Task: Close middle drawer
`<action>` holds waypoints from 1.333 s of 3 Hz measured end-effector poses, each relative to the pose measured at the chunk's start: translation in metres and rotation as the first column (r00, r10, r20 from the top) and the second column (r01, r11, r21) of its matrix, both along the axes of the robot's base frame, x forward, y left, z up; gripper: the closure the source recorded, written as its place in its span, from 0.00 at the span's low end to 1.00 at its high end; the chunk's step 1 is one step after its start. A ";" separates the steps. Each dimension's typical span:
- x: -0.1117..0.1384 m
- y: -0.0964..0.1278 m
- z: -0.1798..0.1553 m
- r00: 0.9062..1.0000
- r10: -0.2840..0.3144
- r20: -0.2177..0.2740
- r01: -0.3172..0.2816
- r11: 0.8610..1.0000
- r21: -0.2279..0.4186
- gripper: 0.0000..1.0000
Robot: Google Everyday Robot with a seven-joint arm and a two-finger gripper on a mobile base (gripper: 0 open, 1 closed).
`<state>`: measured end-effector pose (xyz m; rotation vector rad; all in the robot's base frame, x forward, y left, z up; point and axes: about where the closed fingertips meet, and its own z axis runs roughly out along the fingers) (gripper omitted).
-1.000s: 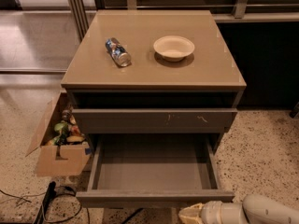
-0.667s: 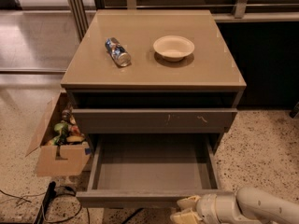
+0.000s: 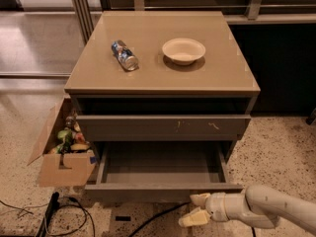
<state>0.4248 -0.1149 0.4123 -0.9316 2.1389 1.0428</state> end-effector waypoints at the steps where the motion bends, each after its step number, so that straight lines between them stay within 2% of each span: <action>1: 0.047 -0.011 -0.007 1.000 -0.016 -0.013 0.017 0.998 0.062 0.42; 2: 0.081 -0.021 -0.004 1.000 -0.028 0.014 0.027 0.998 0.060 0.65; 3: 0.081 -0.021 -0.004 1.000 -0.028 0.014 0.027 0.998 0.060 0.62; 4: 0.084 -0.018 -0.004 1.000 -0.024 0.015 0.023 0.998 0.064 0.31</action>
Offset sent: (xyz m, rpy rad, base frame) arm 0.1852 -0.0591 0.0103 -0.0117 -0.1377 -0.0774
